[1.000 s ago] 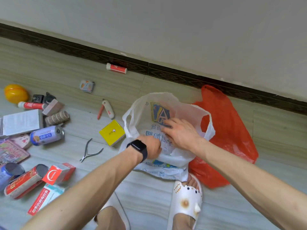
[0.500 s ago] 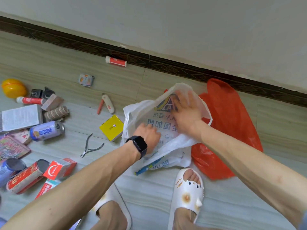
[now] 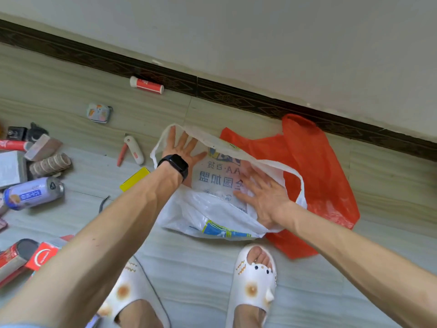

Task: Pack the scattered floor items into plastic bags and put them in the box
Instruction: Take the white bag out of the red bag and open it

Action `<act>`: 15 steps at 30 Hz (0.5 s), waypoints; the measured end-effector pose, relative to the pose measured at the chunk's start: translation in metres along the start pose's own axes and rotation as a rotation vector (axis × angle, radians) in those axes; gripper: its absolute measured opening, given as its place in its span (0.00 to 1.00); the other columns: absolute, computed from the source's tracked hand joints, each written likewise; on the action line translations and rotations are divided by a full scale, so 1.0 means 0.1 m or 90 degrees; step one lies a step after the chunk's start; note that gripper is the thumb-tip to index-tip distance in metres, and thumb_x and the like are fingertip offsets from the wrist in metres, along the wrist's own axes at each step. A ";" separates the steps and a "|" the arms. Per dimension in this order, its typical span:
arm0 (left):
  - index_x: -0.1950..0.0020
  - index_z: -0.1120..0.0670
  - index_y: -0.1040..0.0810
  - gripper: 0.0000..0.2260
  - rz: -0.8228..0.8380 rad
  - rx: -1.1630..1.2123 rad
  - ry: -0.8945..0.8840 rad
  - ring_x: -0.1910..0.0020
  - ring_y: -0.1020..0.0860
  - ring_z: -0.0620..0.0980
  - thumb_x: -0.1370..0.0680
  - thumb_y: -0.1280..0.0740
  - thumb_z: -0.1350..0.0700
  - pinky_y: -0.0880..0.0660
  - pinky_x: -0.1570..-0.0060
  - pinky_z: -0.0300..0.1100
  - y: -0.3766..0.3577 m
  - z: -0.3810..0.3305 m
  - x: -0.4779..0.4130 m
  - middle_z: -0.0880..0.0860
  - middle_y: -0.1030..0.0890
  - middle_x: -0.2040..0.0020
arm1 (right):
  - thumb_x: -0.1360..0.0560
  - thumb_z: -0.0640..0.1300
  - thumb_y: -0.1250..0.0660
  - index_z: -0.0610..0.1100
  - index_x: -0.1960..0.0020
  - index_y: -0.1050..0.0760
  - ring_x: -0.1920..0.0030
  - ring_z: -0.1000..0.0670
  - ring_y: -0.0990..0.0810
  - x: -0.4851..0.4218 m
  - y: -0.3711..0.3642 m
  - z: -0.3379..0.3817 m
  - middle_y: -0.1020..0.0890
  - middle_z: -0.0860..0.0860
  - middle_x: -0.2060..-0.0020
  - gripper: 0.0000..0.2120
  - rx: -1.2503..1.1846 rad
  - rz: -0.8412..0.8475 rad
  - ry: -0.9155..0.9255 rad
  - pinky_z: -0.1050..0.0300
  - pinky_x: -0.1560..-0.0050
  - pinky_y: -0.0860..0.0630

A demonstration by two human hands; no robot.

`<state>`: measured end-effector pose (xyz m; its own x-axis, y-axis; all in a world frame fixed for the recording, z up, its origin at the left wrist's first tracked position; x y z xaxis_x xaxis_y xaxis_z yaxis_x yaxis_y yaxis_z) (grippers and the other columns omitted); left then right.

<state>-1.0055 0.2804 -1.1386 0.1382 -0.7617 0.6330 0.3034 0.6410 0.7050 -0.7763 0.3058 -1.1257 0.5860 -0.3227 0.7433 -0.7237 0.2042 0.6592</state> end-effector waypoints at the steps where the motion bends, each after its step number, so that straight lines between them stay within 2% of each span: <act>1: 0.21 0.38 0.54 0.38 0.016 0.032 -0.021 0.22 0.60 0.62 0.26 0.42 0.29 0.62 0.32 0.74 0.04 -0.07 0.05 0.56 0.58 0.20 | 0.26 0.63 0.38 0.63 0.21 0.57 0.23 0.44 0.71 -0.01 0.08 -0.03 0.66 0.50 0.21 0.41 -0.013 -0.027 0.005 0.42 0.26 0.67; 3: 0.22 0.42 0.44 0.39 0.006 0.081 -0.050 0.22 0.56 0.61 0.29 0.42 0.26 0.63 0.31 0.72 0.20 -0.21 0.23 0.56 0.48 0.20 | 0.29 0.67 0.36 0.60 0.21 0.51 0.20 0.43 0.61 -0.02 0.28 -0.03 0.57 0.51 0.20 0.42 -0.032 -0.106 0.031 0.39 0.24 0.62; 4: 0.23 0.43 0.40 0.39 0.006 0.107 -0.079 0.22 0.53 0.59 0.29 0.43 0.26 0.63 0.31 0.71 0.23 -0.29 0.32 0.54 0.43 0.21 | 0.29 0.66 0.35 0.58 0.22 0.44 0.20 0.41 0.54 -0.04 0.41 0.00 0.49 0.49 0.20 0.40 -0.031 -0.163 0.053 0.38 0.24 0.55; 5: 0.24 0.42 0.38 0.38 0.019 0.109 -0.118 0.22 0.51 0.58 0.29 0.44 0.25 0.63 0.30 0.70 0.19 -0.40 0.43 0.53 0.40 0.22 | 0.30 0.63 0.32 0.56 0.24 0.36 0.21 0.40 0.45 -0.04 0.54 0.04 0.41 0.46 0.21 0.36 -0.024 -0.229 0.072 0.37 0.25 0.46; 6: 0.23 0.41 0.39 0.38 0.040 0.084 -0.156 0.21 0.54 0.58 0.30 0.44 0.25 0.65 0.31 0.70 0.12 -0.50 0.54 0.52 0.42 0.21 | 0.30 0.61 0.31 0.55 0.26 0.32 0.23 0.40 0.41 -0.05 0.62 0.06 0.37 0.45 0.23 0.34 -0.015 -0.290 0.078 0.37 0.27 0.42; 7: 0.22 0.39 0.43 0.41 0.055 0.043 -0.183 0.22 0.59 0.60 0.31 0.43 0.23 0.67 0.33 0.71 0.05 -0.56 0.64 0.53 0.49 0.20 | 0.29 0.61 0.31 0.55 0.26 0.33 0.22 0.40 0.44 -0.07 0.67 0.06 0.39 0.44 0.22 0.34 0.004 -0.315 0.073 0.36 0.27 0.44; 8: 0.21 0.38 0.49 0.44 0.059 0.005 -0.196 0.23 0.65 0.63 0.33 0.42 0.22 0.69 0.34 0.72 -0.03 -0.60 0.72 0.54 0.57 0.19 | 0.29 0.64 0.32 0.56 0.23 0.38 0.20 0.41 0.53 -0.12 0.68 0.02 0.47 0.44 0.20 0.37 0.024 -0.290 0.057 0.34 0.25 0.52; 10: 0.22 0.37 0.57 0.49 0.042 -0.031 -0.190 0.26 0.70 0.66 0.35 0.39 0.22 0.71 0.37 0.74 -0.18 -0.66 0.81 0.56 0.68 0.22 | 0.32 0.71 0.34 0.59 0.20 0.56 0.23 0.43 0.70 -0.27 0.64 -0.15 0.62 0.46 0.20 0.49 0.032 -0.207 0.004 0.33 0.26 0.68; 12: 0.22 0.36 0.59 0.50 0.026 -0.023 -0.179 0.27 0.72 0.66 0.35 0.37 0.24 0.75 0.38 0.71 -0.27 -0.64 0.82 0.56 0.71 0.23 | 0.36 0.75 0.33 0.60 0.21 0.64 0.25 0.43 0.74 -0.36 0.64 -0.30 0.66 0.46 0.21 0.57 0.019 -0.145 -0.052 0.33 0.29 0.73; 15: 0.22 0.38 0.58 0.46 -0.031 -0.025 -0.179 0.24 0.68 0.62 0.32 0.42 0.23 0.73 0.35 0.69 -0.18 -0.56 0.76 0.57 0.67 0.21 | 0.36 0.75 0.33 0.59 0.20 0.59 0.24 0.41 0.73 -0.39 0.67 -0.24 0.67 0.47 0.21 0.56 -0.019 -0.116 -0.046 0.33 0.30 0.74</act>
<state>-0.9473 0.2053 -1.1209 -0.1424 -0.7315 0.6668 0.3398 0.5966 0.7270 -0.8386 0.3539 -1.1078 0.6780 -0.4226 0.6015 -0.5958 0.1634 0.7864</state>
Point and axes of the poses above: each hand's wrist, its own x-axis away from the middle knuckle, its own y-axis out of the back of the hand, z = x × y, the point moved 7 cm from there along -x, towards the middle knuckle
